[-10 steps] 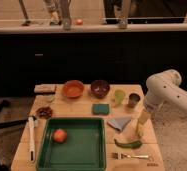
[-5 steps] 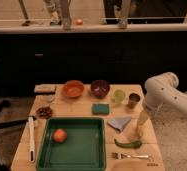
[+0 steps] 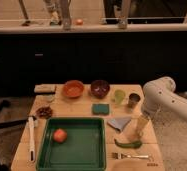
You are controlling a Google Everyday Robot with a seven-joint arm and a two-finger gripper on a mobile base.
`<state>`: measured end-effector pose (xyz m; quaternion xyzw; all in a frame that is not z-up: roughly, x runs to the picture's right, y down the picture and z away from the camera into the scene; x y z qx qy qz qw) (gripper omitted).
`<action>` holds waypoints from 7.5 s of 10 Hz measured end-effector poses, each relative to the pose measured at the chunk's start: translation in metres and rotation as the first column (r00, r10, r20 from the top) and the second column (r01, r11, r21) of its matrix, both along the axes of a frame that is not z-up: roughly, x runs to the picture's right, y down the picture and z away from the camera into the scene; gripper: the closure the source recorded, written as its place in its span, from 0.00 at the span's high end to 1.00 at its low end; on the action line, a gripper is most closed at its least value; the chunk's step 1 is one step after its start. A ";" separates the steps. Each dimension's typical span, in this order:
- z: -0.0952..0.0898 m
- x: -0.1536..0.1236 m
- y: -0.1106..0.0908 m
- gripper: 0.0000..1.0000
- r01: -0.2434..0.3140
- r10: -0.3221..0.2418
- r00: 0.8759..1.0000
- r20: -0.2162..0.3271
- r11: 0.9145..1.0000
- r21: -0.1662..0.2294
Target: Place banana in purple bowl
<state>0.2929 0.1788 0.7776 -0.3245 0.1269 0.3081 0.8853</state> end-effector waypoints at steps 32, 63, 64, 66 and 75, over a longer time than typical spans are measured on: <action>0.051 0.016 0.060 0.80 -0.184 0.186 0.982 0.031 0.981 -0.061; 0.071 0.018 0.059 0.06 -0.276 0.276 0.961 0.014 0.961 -0.004; 0.070 0.014 0.062 0.01 -0.267 0.267 0.963 0.018 0.964 -0.015; 0.069 0.016 0.062 0.00 -0.269 0.269 0.963 0.015 0.963 -0.016; 0.055 -0.001 0.041 0.00 -0.233 0.227 0.971 0.076 0.969 0.079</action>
